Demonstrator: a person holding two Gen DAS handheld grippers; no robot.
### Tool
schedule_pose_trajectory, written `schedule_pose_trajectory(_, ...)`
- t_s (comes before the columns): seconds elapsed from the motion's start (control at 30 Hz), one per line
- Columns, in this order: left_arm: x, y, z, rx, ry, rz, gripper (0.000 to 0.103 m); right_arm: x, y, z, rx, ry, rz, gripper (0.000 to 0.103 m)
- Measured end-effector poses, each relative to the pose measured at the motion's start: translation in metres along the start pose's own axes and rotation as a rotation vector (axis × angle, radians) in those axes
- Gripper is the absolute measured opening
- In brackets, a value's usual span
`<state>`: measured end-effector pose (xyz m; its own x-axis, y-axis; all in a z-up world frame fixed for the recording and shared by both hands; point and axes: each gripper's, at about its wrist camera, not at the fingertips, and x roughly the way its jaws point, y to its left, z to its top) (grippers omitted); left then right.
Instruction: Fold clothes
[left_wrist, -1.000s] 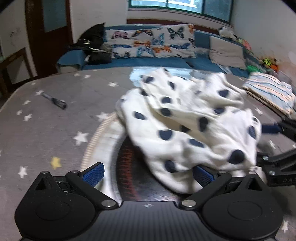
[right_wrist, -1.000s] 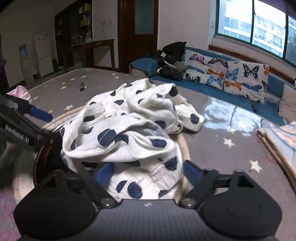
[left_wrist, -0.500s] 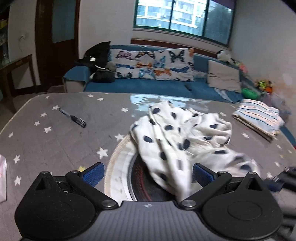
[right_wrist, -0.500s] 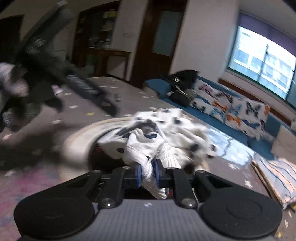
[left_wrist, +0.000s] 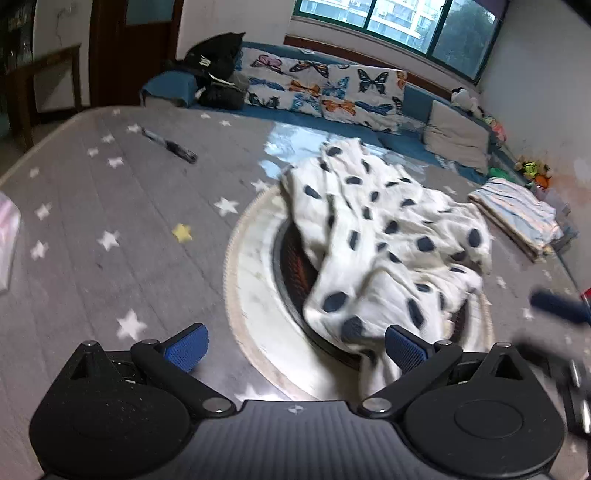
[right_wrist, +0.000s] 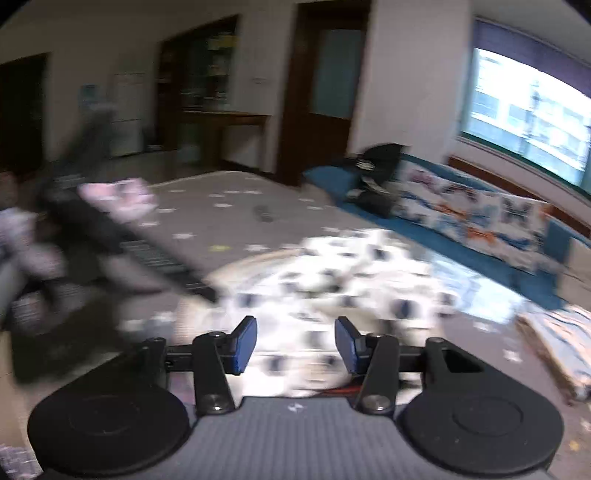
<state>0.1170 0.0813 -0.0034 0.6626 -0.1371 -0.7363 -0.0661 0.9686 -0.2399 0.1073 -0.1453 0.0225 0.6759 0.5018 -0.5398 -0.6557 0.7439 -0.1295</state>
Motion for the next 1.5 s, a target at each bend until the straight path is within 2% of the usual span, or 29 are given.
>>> schedule_pose_trajectory(0.1,-0.002,-0.006,-0.007,-0.023,0.022,-0.047,0.103,0.014,-0.032,-0.001,0.047,0.033,-0.063,0.062)
schedule_pose_trajectory(0.17,0.000,-0.008,-0.012,-0.052,0.045,-0.069,0.103,0.027,-0.057,-0.005,0.092,0.064,-0.095,0.062)
schedule_pose_trajectory(0.33,0.009,-0.010,-0.023,-0.102,0.097,-0.076,0.103,0.058,-0.093,-0.026,0.224,0.123,-0.077,0.062)
schedule_pose_trajectory(0.43,0.011,-0.014,-0.026,-0.093,0.087,-0.054,0.103,0.071,-0.105,-0.037,0.281,0.131,-0.056,0.062)
schedule_pose_trajectory(0.47,0.011,-0.016,-0.026,-0.086,0.083,-0.046,0.103,0.072,-0.108,-0.039,0.302,0.132,-0.039,0.059)
schedule_pose_trajectory(0.6,0.014,-0.020,-0.026,-0.053,0.061,-0.039,0.098,0.073,-0.116,-0.044,0.372,0.132,0.019,0.027)
schedule_pose_trajectory(0.63,0.014,-0.021,-0.025,-0.039,0.055,-0.039,0.089,0.069,-0.115,-0.043,0.372,0.131,0.024,0.022)
schedule_pose_trajectory(0.67,0.014,-0.021,-0.025,-0.031,0.052,-0.043,0.079,0.065,-0.115,-0.043,0.371,0.131,0.028,0.012)
schedule_pose_trajectory(0.7,0.014,-0.020,-0.025,-0.033,0.053,-0.054,0.073,0.060,-0.115,-0.042,0.377,0.134,0.027,0.007)
schedule_pose_trajectory(0.77,0.015,-0.016,-0.023,-0.054,0.064,-0.095,0.040,0.047,-0.115,-0.041,0.394,0.136,0.022,0.005)
schedule_pose_trajectory(0.83,0.017,-0.008,-0.021,-0.087,0.079,-0.141,0.022,0.036,-0.115,-0.040,0.402,0.131,0.021,0.004)
schedule_pose_trajectory(0.87,0.016,-0.005,-0.020,-0.094,0.082,-0.152,0.015,0.030,-0.114,-0.040,0.406,0.131,0.023,0.004)
schedule_pose_trajectory(0.93,0.012,0.000,-0.018,-0.084,0.077,-0.154,0.012,0.015,-0.109,-0.038,0.412,0.131,0.030,0.003)
schedule_pose_trajectory(1.1,-0.005,0.009,-0.012,-0.034,0.044,-0.127,0.012,-0.015,-0.089,-0.036,0.415,0.153,0.068,0.002)
schedule_pose_trajectory(1.17,-0.007,0.015,-0.012,-0.028,0.042,-0.119,0.012,-0.020,-0.082,-0.036,0.381,0.159,0.040,0.003)
schedule_pose_trajectory(1.33,-0.008,0.028,-0.017,-0.045,0.059,-0.093,0.014,-0.010,-0.088,-0.038,0.397,0.147,0.020,0.016)
schedule_pose_trajectory(1.4,-0.011,0.031,-0.021,-0.059,0.068,-0.105,0.022,0.001,-0.095,-0.040,0.422,0.142,0.025,0.039)
schedule_pose_trajectory(1.47,-0.014,0.030,-0.024,-0.079,0.072,-0.113,0.052,0.014,-0.102,-0.044,0.442,0.140,0.029,0.047)
schedule_pose_trajectory(1.5,-0.015,0.028,-0.025,-0.090,0.073,-0.117,0.056,0.020,-0.105,-0.046,0.453,0.143,0.035,0.048)
